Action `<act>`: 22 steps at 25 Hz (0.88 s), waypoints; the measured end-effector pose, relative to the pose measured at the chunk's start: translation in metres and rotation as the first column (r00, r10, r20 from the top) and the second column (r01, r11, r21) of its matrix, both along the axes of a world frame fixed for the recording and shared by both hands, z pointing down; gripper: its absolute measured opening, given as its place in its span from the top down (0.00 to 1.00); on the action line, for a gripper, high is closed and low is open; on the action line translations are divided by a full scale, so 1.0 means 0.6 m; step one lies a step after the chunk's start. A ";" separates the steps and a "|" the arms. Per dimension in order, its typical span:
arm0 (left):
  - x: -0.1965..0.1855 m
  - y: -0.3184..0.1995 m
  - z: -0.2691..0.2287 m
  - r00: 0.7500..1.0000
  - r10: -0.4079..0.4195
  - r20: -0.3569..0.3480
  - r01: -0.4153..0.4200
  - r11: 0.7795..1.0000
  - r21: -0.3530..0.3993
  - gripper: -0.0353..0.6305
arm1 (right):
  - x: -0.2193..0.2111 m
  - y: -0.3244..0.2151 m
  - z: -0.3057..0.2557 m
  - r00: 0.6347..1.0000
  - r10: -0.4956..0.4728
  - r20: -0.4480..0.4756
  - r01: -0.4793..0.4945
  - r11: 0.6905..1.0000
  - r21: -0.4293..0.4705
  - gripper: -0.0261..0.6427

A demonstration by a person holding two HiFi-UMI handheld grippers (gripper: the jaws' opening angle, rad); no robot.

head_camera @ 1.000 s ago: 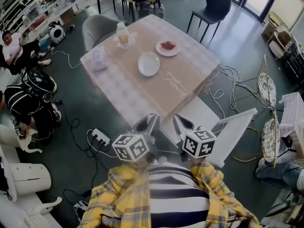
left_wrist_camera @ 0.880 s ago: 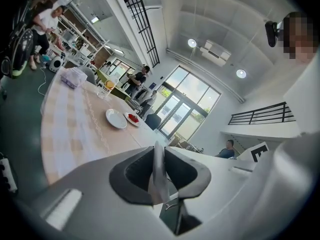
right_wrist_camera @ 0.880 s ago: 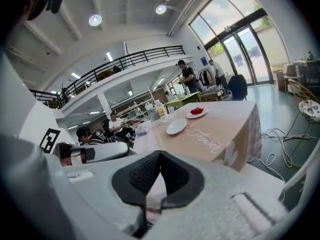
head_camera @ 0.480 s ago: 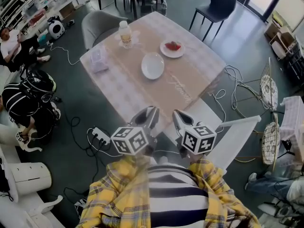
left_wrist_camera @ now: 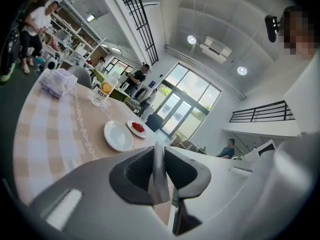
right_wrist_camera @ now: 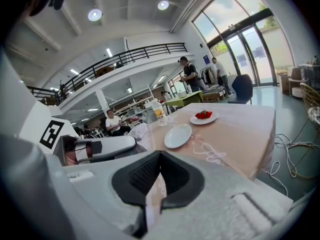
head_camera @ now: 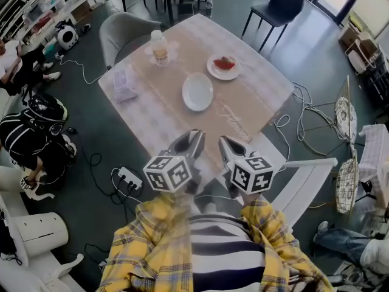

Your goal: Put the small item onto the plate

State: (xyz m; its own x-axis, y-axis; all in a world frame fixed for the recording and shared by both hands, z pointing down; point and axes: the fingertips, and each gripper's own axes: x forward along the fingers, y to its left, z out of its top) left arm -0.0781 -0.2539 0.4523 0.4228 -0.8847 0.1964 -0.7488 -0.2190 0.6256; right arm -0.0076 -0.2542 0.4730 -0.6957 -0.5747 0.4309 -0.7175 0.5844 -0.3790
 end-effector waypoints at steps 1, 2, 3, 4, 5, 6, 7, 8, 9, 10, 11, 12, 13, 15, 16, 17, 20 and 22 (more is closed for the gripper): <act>-0.004 -0.009 0.002 1.000 0.000 0.001 0.000 1.000 -0.002 0.86 | -0.004 -0.009 0.001 1.000 0.001 -0.001 -0.001 1.000 -0.001 0.96; -0.007 -0.019 0.004 1.000 0.000 0.001 0.000 1.000 -0.005 0.85 | -0.007 -0.018 0.003 1.000 0.003 -0.002 -0.003 1.000 -0.001 0.96; -0.011 -0.029 0.006 1.000 0.000 0.000 0.000 1.000 -0.006 0.86 | -0.011 -0.028 0.004 1.000 0.005 -0.002 -0.005 1.000 -0.001 0.96; -0.015 -0.039 0.008 1.000 -0.001 -0.002 0.001 1.000 -0.008 0.86 | -0.014 -0.038 0.005 1.000 0.007 -0.003 -0.007 1.000 -0.002 0.96; -0.019 -0.048 0.010 1.000 -0.001 -0.003 0.001 1.000 -0.009 0.85 | -0.018 -0.047 0.006 1.000 0.009 -0.005 -0.009 1.000 -0.002 0.96; -0.024 -0.058 0.012 1.000 -0.002 -0.003 0.002 1.000 -0.011 0.86 | -0.023 -0.056 0.007 1.000 0.009 -0.006 -0.009 1.000 -0.003 0.96; -0.029 -0.067 0.014 1.000 -0.003 0.000 0.003 1.000 -0.013 0.86 | -0.029 -0.065 0.008 1.000 0.008 -0.008 -0.008 1.000 -0.003 0.96; -0.034 -0.077 0.016 1.000 -0.004 0.002 0.004 1.000 -0.015 0.85 | -0.035 -0.074 0.010 1.000 0.007 -0.009 -0.007 1.000 -0.004 0.96; -0.038 -0.087 0.019 1.000 -0.004 0.001 0.004 1.000 -0.018 0.86 | -0.041 -0.084 0.011 1.000 0.006 -0.010 -0.006 1.000 -0.005 0.96; -0.042 -0.096 0.021 1.000 -0.004 -0.002 0.004 1.000 -0.023 0.85 | -0.047 -0.093 0.013 1.000 0.005 -0.012 -0.005 1.000 -0.006 0.96; -0.045 -0.106 0.025 1.000 -0.005 -0.008 0.005 1.000 -0.028 0.85 | -0.052 -0.102 0.016 1.000 0.005 -0.014 -0.005 1.000 -0.008 0.96; -0.048 -0.114 0.029 1.000 -0.007 -0.013 0.007 0.999 -0.034 0.85 | -0.058 -0.110 0.019 1.000 0.006 -0.016 -0.006 1.000 -0.011 0.96; -0.051 -0.122 0.033 1.000 -0.009 -0.017 0.008 0.999 -0.039 0.85 | -0.063 -0.119 0.022 1.000 0.007 -0.017 -0.007 1.000 -0.015 0.96; -0.058 -0.139 0.040 1.000 -0.011 -0.020 0.010 0.999 -0.045 0.85 | -0.074 -0.135 0.029 1.000 0.009 -0.021 -0.010 1.000 -0.022 0.96; -0.062 -0.147 0.043 1.000 -0.012 -0.020 0.011 0.999 -0.047 0.85 | -0.079 -0.143 0.032 1.000 0.009 -0.024 -0.010 1.000 -0.025 0.96; -0.067 -0.156 0.048 1.000 -0.013 -0.019 0.012 0.999 -0.049 0.85 | -0.085 -0.151 0.036 1.000 0.009 -0.028 -0.009 1.000 -0.027 0.96; -0.084 -0.183 0.059 1.000 -0.020 -0.015 0.019 0.998 -0.058 0.86 | -0.097 -0.173 0.045 0.999 0.006 -0.047 -0.007 1.000 -0.029 0.96; -0.091 -0.204 0.061 1.000 -0.018 -0.022 0.017 0.998 -0.056 0.86 | -0.099 -0.193 0.048 0.998 0.013 -0.057 -0.014 1.000 -0.027 0.96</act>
State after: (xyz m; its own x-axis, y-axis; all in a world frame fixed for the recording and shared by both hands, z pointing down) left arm -0.1326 -0.3761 0.4887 0.4119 -0.8801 0.2363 -0.7379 -0.1700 0.6532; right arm -0.0670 -0.3699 0.5020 -0.6617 -0.5714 0.4855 -0.7463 0.5644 -0.3529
